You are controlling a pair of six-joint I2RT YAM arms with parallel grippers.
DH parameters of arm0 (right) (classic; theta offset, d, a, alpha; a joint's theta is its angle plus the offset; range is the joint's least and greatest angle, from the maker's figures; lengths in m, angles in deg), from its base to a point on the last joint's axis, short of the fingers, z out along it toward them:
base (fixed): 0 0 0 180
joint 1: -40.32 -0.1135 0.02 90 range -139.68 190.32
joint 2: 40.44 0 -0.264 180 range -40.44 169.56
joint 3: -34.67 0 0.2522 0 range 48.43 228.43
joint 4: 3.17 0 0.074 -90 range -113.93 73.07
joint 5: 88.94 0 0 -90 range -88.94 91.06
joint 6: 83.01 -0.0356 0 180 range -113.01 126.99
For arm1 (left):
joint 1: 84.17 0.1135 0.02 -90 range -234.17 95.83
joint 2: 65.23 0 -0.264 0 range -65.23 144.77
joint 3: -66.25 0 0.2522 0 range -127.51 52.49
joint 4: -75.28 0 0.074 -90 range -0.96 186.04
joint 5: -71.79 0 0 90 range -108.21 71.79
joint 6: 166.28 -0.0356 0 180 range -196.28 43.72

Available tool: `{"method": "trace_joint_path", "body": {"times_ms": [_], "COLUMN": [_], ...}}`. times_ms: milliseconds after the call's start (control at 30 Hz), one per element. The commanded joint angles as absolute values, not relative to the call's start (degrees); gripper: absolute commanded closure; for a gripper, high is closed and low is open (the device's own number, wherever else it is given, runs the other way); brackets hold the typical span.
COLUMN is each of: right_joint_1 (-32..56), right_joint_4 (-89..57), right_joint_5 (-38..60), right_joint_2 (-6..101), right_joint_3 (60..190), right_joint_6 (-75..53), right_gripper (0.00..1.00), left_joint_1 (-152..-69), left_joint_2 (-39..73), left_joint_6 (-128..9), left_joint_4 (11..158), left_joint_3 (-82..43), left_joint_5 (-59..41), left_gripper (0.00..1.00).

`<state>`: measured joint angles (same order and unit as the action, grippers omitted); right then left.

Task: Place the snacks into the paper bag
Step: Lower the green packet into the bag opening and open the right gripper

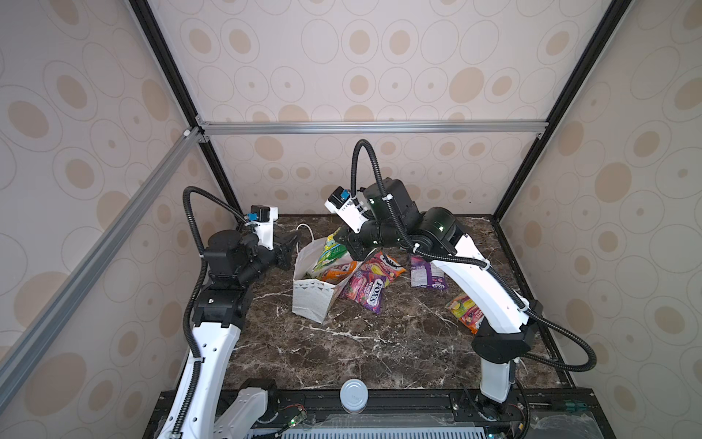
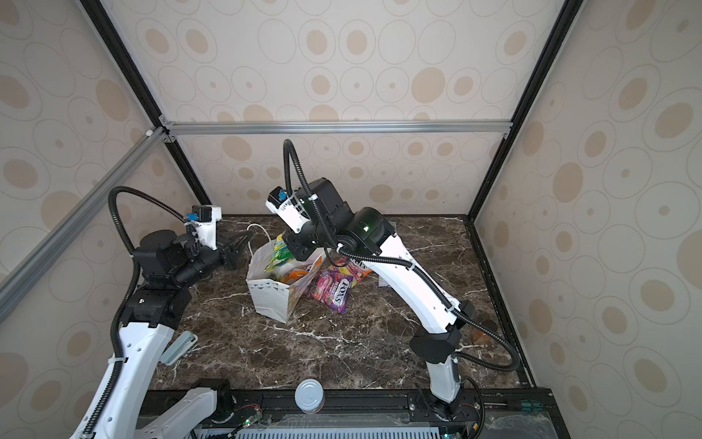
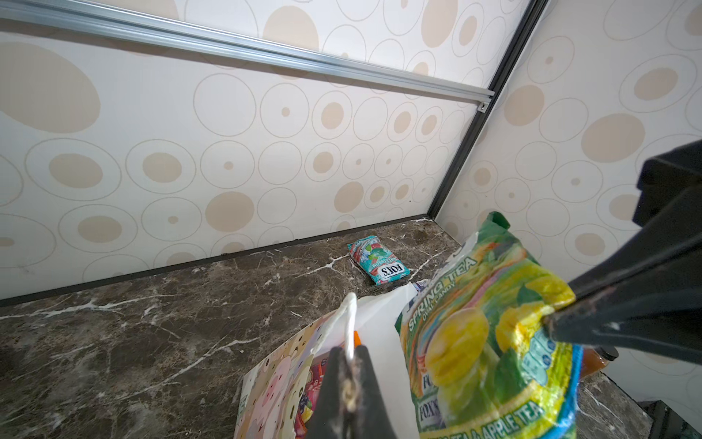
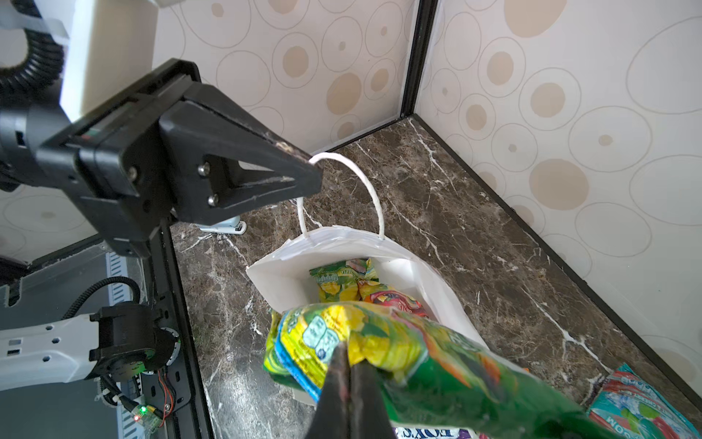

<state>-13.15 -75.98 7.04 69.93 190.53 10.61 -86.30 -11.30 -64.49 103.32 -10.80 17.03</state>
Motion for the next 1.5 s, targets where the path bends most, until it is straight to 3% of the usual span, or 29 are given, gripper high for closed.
{"method": "trace_joint_path", "body": {"times_ms": [0, 367, 1067, 1467], "right_joint_1": [-14.05, -14.39, -15.04, -15.11], "right_joint_4": [-75.12, -71.6, -69.58, -69.82], "right_joint_5": [5.8, 1.26, 1.78, 0.19], "right_joint_2": [70.54, 74.75, 78.11, 77.38], "right_joint_3": [189.93, 190.36, 188.98, 190.12], "right_joint_6": [12.73, 12.67, 12.91, 12.64], "right_gripper": [1.0, 1.0, 1.0, 0.74], "left_joint_1": [-85.82, -85.69, -85.15, -85.08], "left_joint_2": [-12.15, -12.28, -13.12, -12.66], "left_joint_6": [-64.69, -64.9, -64.22, -64.18], "left_joint_4": [101.95, 101.97, 101.04, 100.75], "left_joint_3": [-11.68, -11.74, -11.3, -11.06], "left_joint_5": [17.03, 16.81, 17.21, 17.06], "left_gripper": [1.0, 1.0, 1.0, 1.0]}}
